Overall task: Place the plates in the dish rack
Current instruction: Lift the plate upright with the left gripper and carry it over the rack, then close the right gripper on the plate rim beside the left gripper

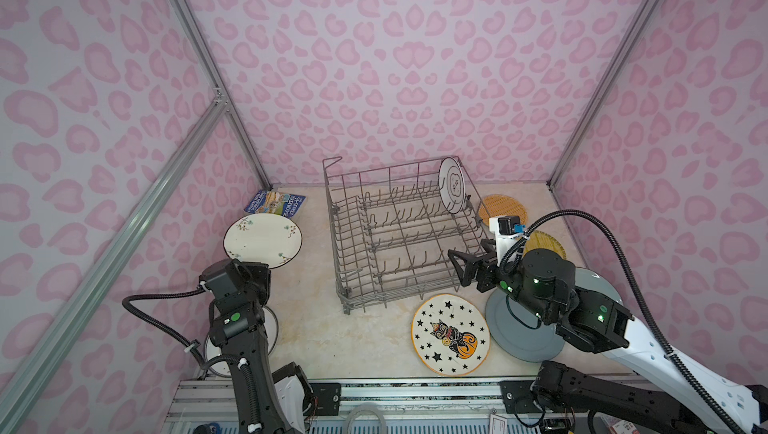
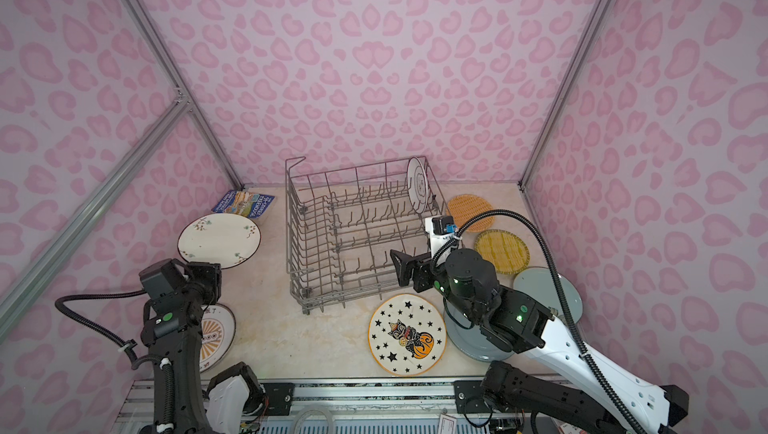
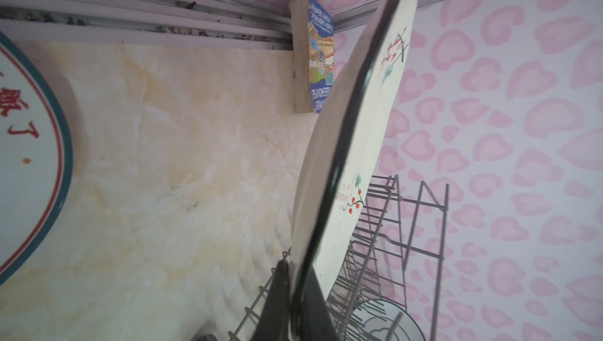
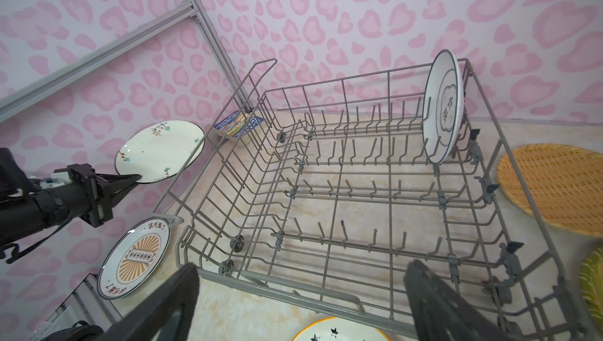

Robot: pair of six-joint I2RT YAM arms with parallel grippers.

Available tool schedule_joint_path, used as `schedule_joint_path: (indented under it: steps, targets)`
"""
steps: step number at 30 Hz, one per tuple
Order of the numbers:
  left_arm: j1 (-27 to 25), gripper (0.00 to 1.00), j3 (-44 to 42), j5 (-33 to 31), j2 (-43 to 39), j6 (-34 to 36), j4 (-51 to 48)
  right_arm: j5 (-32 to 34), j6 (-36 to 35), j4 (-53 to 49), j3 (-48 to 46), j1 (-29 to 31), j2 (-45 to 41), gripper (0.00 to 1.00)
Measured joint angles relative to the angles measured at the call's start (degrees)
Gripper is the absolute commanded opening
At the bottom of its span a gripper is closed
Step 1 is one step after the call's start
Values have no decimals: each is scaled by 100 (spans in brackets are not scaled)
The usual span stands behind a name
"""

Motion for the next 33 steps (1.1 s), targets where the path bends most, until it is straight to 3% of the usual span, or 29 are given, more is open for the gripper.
schedule_joint_path:
  steps: [6, 11, 18, 24, 33]
  targets:
    - [7, 4, 776, 785, 15, 146, -55, 223, -2, -2, 33, -238, -90, 98]
    - [-328, 4, 1394, 1228, 197, 168, -57, -98, 35, 68, 118, -870, 9, 98]
    - [-1727, 4, 2114, 1825, 763, 363, 378, -1021, 308, 365, 208, -1611, 476, 98]
    - [-2774, 4, 2175, 1987, 1272, 501, 643, -1768, 669, 590, 420, -2275, 824, 98]
    - [-4065, 4, 2175, 2175, 2186, 557, 1226, -2590, 1019, 968, 634, -2376, 1379, 94]
